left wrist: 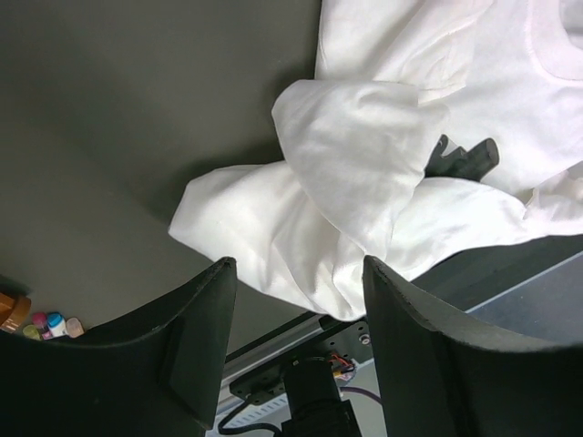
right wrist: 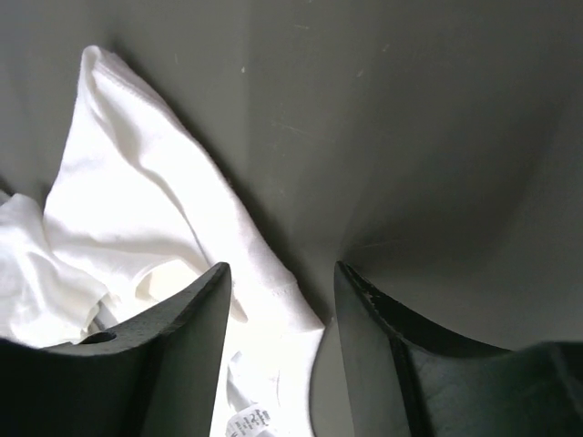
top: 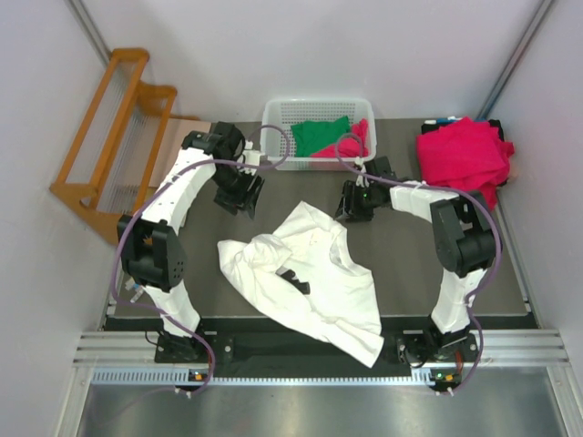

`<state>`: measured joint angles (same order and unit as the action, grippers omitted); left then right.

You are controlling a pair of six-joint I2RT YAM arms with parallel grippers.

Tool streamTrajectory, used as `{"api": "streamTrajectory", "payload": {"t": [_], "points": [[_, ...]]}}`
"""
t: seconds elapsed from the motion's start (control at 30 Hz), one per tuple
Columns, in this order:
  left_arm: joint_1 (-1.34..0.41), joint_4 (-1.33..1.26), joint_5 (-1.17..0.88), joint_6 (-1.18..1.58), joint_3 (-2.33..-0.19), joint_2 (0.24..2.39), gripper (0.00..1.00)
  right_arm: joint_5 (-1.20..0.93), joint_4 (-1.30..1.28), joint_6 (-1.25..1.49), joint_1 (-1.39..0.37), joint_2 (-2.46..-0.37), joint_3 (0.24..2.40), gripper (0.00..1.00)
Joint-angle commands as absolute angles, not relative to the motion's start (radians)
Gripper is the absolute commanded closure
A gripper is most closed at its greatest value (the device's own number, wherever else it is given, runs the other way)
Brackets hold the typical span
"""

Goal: Fold and stack the t-shirts
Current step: Flatten the tshirt out

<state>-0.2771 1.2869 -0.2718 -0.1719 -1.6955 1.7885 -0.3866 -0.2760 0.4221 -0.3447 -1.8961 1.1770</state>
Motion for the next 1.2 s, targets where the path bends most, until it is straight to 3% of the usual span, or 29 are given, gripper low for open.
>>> {"api": "streamTrajectory", "payload": {"t": [0.0, 0.2, 0.37, 0.47, 0.73, 1.0, 1.17], "points": [[-0.285, 1.279, -0.279, -0.149, -1.743, 1.752, 0.37, -0.428, -0.232, 0.454, -0.363, -1.904, 1.135, 0.53], [-0.291, 1.279, -0.272, -0.146, -1.743, 1.749, 0.38, -0.457, -0.203, 0.472, -0.391, -1.937, 1.120, 0.71], [-0.291, 1.281, -0.267, -0.147, -1.758, 1.753, 0.38, -0.472, -0.189, 0.488, -0.407, -1.959, 1.109, 0.78], [-0.293, 1.281, -0.268, -0.146, -1.763, 1.758, 0.38, -0.460, -0.202, 0.483, -0.408, -1.956, 1.115, 1.00], [-0.298, 1.279, -0.261, -0.140, -1.752, 1.767, 0.38, -0.223, -0.369, 0.417, -0.325, -1.859, 1.222, 1.00], [-0.311, 1.276, -0.261, -0.138, -1.761, 1.776, 0.37, -0.164, -0.414, 0.422, -0.059, -1.769, 1.218, 1.00], [-0.350, 1.278, -0.273, -0.130, -1.763, 1.787, 0.37, -0.205, -0.377, 0.433, -0.046, -1.770, 1.187, 1.00]]}}
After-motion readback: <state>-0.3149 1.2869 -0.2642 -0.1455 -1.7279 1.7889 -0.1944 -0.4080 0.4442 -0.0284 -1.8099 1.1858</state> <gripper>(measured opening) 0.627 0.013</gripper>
